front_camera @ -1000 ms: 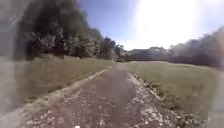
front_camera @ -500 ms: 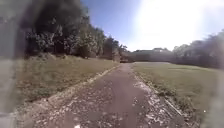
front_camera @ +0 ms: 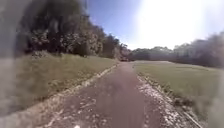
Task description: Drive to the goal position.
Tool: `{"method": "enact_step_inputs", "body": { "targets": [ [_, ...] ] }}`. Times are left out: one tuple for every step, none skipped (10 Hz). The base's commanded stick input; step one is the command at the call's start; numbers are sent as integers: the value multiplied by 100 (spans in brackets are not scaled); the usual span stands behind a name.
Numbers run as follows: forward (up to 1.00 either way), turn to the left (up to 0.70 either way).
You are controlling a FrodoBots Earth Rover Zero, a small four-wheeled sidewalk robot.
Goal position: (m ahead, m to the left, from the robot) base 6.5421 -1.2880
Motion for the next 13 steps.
{"method": "enact_step_inputs", "body": {
  "targets": [
    [100,0],
    [100,0],
    [100,0],
    [100,0],
    [100,5],
    [100,1],
    [100,6],
    [100,0],
    [100,0],
    [100,-18],
    [100,-40],
    [100,-40],
    [100,-40]
  ]
}}
